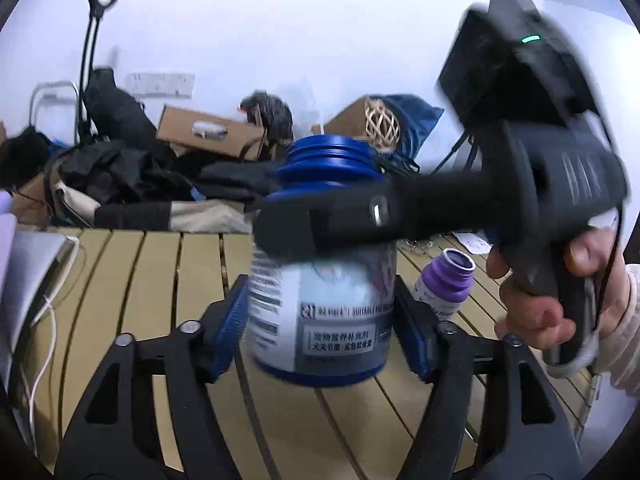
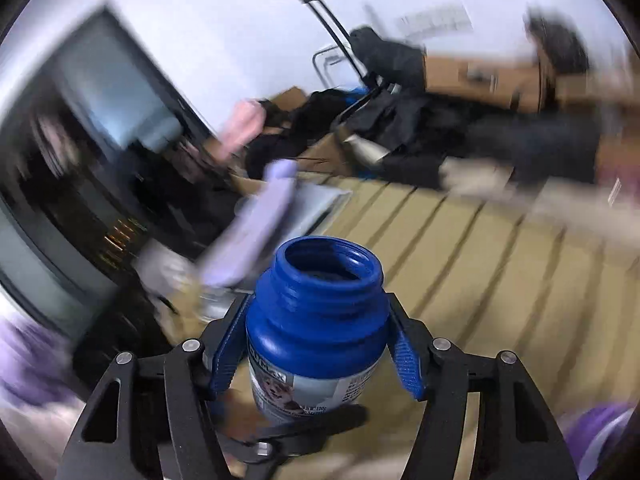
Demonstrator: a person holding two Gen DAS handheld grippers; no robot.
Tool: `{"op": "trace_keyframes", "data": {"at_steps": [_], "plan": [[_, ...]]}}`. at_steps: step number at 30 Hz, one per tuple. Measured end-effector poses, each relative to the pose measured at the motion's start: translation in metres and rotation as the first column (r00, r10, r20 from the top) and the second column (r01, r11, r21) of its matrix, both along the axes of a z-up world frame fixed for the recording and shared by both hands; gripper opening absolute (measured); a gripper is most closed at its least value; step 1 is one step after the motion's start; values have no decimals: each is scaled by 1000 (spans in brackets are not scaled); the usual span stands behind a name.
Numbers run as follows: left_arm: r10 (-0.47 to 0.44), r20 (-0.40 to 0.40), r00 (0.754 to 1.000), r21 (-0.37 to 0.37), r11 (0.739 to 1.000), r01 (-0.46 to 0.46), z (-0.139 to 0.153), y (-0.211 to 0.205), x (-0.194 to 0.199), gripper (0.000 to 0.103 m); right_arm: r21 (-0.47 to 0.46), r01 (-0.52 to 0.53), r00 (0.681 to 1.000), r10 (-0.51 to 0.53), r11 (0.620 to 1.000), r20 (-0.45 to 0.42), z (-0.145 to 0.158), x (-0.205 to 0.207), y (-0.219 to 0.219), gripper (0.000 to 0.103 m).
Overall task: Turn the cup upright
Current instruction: 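Rotate the jar cap-up with the left gripper while the right gripper grasps it, then set the jar upright on the table and open both grippers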
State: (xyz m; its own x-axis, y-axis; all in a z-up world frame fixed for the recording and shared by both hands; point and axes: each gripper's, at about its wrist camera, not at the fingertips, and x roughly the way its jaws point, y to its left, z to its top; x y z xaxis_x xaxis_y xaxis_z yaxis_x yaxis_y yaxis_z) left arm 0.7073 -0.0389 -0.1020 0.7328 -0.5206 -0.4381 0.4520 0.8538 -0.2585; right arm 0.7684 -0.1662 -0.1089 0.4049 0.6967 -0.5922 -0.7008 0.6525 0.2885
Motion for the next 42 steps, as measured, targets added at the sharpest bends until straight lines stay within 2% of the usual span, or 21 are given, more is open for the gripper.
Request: {"op": "trace_keyframes", "data": {"at_steps": [1,2,3,5,9,12,15,18,19,24,26,29,36,38,40,42], "plan": [[-11,-18,1000,-25,1000,11,-1,2,6,65,-57,-36,996,40,998,78,3,-2,7,68],[-27,-32,999,-52,998,26,-1,5,12,63,-88,-50,992,60,995,116,5,-1,11,68],[-40,-29,999,-76,996,38,0,6,18,61,-129,-64,982,86,990,170,6,0,16,68],[-26,8,1000,-72,997,27,4,2,29,60,-182,-85,953,133,980,272,10,5,19,69],[-11,48,999,-50,999,13,5,-9,47,60,-177,-83,936,138,981,325,13,23,8,69],[-15,48,999,11,1000,15,3,-23,62,60,-190,-68,928,132,979,349,8,32,-3,69],[-20,69,997,75,997,15,2,-35,65,60,-167,-58,924,116,984,363,2,36,-14,69],[4,55,998,98,995,-9,-2,-39,73,60,-120,-65,945,100,991,312,-9,47,-20,69],[18,50,999,106,994,-23,-4,-39,75,60,-133,-63,948,101,989,302,-11,48,-18,69],[67,71,995,101,992,-74,-3,-27,62,60,-119,-1,934,43,993,355,-9,28,-6,69],[81,89,993,135,987,-92,-4,-23,49,60,-121,20,918,29,992,395,-9,10,3,69],[59,55,997,141,988,-66,-7,-12,34,60,-128,23,911,33,991,412,-13,-11,16,69],[64,-14,998,225,973,-59,-34,2,7,60,-85,-25,943,52,996,329,-47,-27,30,69],[89,-57,994,244,967,-72,-41,3,8,63,-86,-23,951,48,996,307,-56,-24,34,69],[163,-135,977,259,958,-124,-50,14,5,77,-124,26,946,16,992,324,-64,-23,38,69],[202,-190,961,232,960,-156,-54,30,-4,86,-148,43,949,6,988,314,-72,-16,42,69]]}}
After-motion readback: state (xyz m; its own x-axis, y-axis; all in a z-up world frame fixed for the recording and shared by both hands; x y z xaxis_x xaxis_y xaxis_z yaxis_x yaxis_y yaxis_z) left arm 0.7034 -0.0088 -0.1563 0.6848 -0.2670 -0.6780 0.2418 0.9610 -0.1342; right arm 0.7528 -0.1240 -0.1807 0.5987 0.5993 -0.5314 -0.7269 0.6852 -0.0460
